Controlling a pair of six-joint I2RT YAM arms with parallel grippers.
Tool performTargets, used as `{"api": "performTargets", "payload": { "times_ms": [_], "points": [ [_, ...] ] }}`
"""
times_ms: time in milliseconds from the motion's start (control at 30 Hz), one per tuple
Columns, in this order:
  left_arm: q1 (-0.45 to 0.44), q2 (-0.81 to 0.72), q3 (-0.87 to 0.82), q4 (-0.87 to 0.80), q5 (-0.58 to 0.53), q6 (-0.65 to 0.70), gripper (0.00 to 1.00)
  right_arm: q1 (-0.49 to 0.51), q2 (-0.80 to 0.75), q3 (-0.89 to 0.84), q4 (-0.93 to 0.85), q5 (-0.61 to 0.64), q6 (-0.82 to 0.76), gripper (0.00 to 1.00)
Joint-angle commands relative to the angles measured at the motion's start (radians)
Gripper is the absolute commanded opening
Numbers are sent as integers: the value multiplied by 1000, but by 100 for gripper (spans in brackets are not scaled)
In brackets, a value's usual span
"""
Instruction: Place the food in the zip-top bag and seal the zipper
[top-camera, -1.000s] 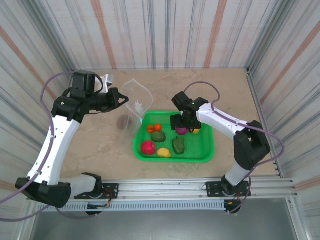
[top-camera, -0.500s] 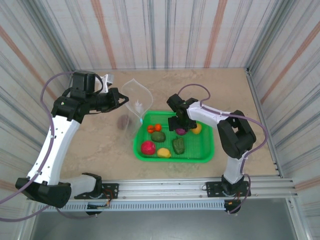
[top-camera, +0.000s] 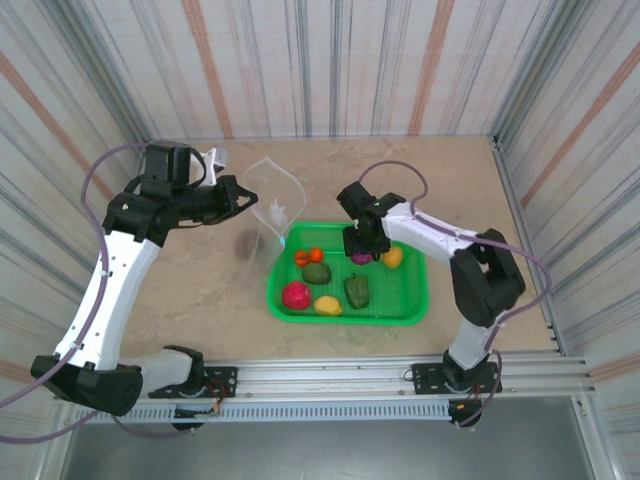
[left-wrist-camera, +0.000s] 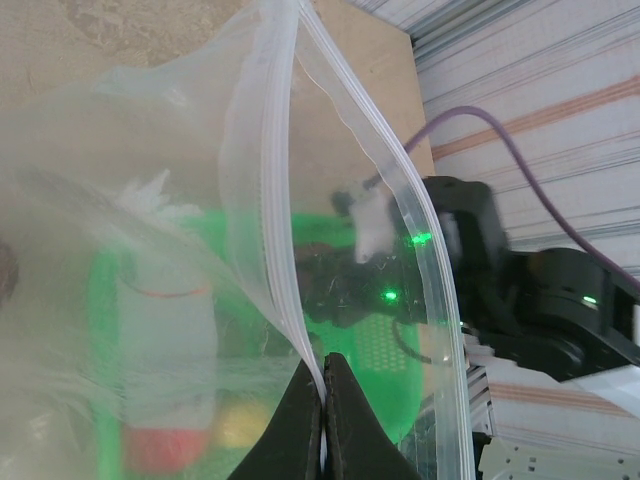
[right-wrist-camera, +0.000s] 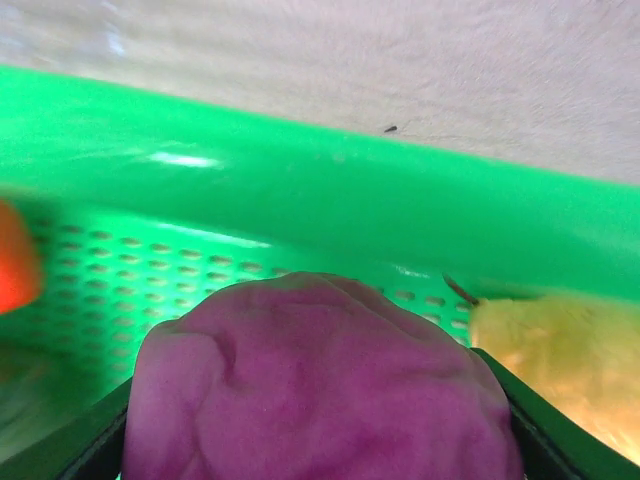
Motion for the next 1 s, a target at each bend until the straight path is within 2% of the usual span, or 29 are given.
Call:
{"api": "performTargets", "payload": {
  "times_ms": [0,167,333,500,667,833,967],
  "points": [
    [-9,-8,13,6,20,11,0,-5,-161,25,-62,-36,28,48],
    [-9,-4,29,8,42,13,0,-5,-298,141,-141,-107,17,49],
    [-10,-4,38,8,55,15,0,2,-338,341,-190,-203,14,50],
    [-22,-3,38,9,58,25,0,43,-241,619,-249,-281,13,51],
    [-33,2,45,8,59,30,0,98,-97,852,-226,-384,63,51],
    [-34,-7,46,7,56,44,0,124,18,919,-161,-451,165,49],
    [-33,-14,49,7,56,44,0,153,75,919,-159,-412,230,49]
  ]
}}
